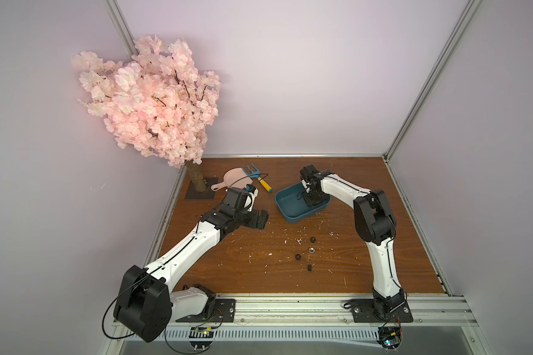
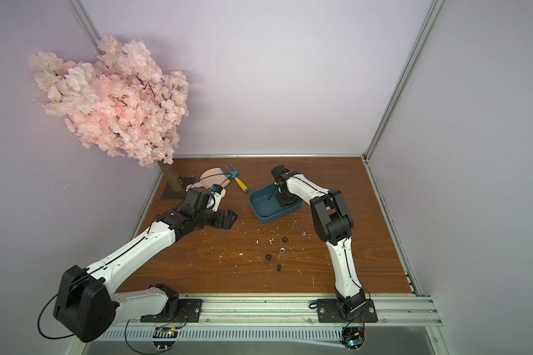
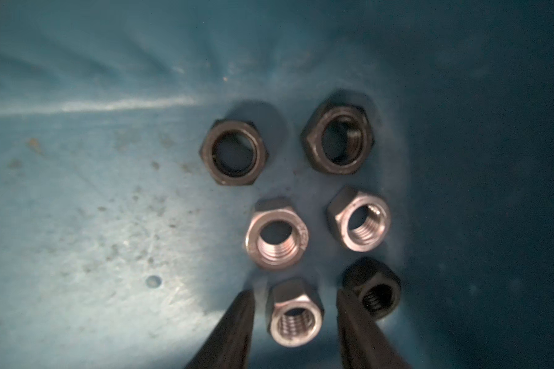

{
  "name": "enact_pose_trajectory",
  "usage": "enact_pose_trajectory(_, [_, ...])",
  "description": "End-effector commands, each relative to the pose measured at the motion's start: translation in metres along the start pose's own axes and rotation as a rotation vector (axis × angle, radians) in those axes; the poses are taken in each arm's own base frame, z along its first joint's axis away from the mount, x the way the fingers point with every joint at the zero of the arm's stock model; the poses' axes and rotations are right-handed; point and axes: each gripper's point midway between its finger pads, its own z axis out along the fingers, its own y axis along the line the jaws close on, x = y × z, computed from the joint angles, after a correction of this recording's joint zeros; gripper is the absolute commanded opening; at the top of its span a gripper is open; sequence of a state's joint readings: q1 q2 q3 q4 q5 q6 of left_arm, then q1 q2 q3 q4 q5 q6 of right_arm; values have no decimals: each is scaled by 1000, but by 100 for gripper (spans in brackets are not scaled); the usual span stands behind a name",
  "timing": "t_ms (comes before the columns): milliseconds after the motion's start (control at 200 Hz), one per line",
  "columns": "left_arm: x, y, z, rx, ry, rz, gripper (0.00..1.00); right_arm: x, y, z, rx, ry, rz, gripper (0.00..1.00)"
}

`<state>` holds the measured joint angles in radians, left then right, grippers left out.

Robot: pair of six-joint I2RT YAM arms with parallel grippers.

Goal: Put the nuts on the desktop into the storage box
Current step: Place the nut in the storage box, then pick up the nut from the center of the board.

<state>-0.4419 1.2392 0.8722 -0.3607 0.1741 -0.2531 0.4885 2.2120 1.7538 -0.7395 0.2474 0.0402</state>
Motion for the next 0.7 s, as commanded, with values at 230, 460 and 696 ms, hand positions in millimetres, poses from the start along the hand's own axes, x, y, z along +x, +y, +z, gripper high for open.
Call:
enact_pose_trajectory(230, [-12, -24, -11, 135, -69, 26, 100, -38, -18, -77, -16, -255, 45, 52])
enact_pose_trajectory(460, [-17, -70, -21, 228, -134, 139, 100, -42, -11, -135, -136, -529, 103, 53])
enact_pose_trajectory(696, [-9, -114, -24, 257, -162, 261, 100, -14, -8, -196, -253, -806, 134, 99])
